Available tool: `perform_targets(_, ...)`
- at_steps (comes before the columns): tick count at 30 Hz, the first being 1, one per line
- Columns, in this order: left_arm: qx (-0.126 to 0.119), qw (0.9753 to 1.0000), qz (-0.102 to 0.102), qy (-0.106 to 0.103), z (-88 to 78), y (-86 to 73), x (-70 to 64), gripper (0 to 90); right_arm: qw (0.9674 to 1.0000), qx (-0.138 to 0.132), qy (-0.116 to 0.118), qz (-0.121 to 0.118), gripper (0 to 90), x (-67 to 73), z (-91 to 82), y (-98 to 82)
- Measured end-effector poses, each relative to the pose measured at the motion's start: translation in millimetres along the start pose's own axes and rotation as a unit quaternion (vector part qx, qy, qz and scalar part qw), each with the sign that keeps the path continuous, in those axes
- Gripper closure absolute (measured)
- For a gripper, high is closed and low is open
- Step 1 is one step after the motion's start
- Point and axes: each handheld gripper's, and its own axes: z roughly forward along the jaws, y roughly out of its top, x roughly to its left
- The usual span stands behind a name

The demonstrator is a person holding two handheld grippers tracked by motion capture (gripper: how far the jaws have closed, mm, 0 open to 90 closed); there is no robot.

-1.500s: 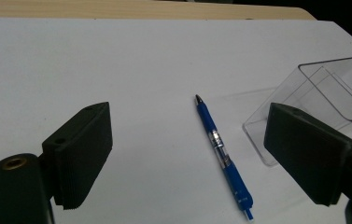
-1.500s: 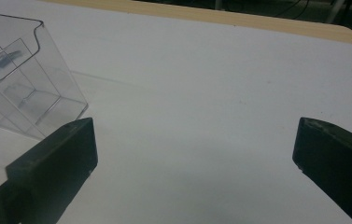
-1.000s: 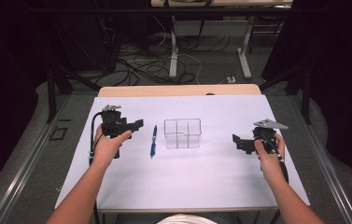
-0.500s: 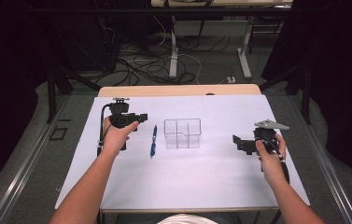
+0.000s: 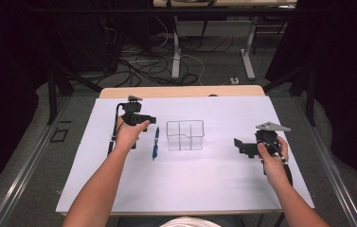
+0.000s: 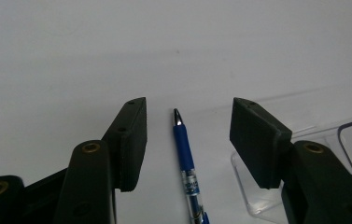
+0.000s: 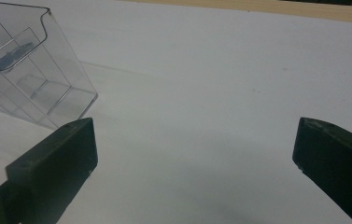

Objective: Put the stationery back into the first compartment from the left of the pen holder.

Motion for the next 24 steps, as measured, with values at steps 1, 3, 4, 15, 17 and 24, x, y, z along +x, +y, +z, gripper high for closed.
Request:
perform_targets(1, 0.001, 1.0, -0.005, -0.002, 2.2, 0.2, 0.4, 46.9, 1.0, 0.0, 0.001, 0.0, 0.0, -0.1, 0.0, -0.2)
perform_targets(3, 0.011, 0.9998, -0.018, -0.003, 6.0, 0.6, 0.6, 46.9, 1.0, 0.002, 0.002, 0.002, 0.0, 0.2, -0.1, -0.5)
perform_targets(4, 0.016, 0.9997, -0.018, -0.003, 7.9, 0.7, 1.4, 46.9, 1.0, 0.002, 0.004, 0.001, 0.0, 0.2, 0.0, -0.7)
perform_targets(15, 0.068, 0.996, -0.056, -0.01, 26.1, 0.8, 6.5, 48.8, 0.9999, 0.003, 0.012, -0.004, 0.0, 0.0, -0.4, -1.8)
perform_targets(17, 0.076, 0.995, -0.064, -0.011, 28.3, 0.6, 7.8, 50.7, 0.9999, 0.004, 0.01, -0.003, 0.0, 0.4, -1.0, -1.6)
perform_targets(24, 0.09, 0.9939, -0.064, -0.012, 35.0, -0.3, 9.0, 56.1, 0.9999, 0.007, 0.015, -0.002, 0.0, 2.9, -0.7, -1.9)
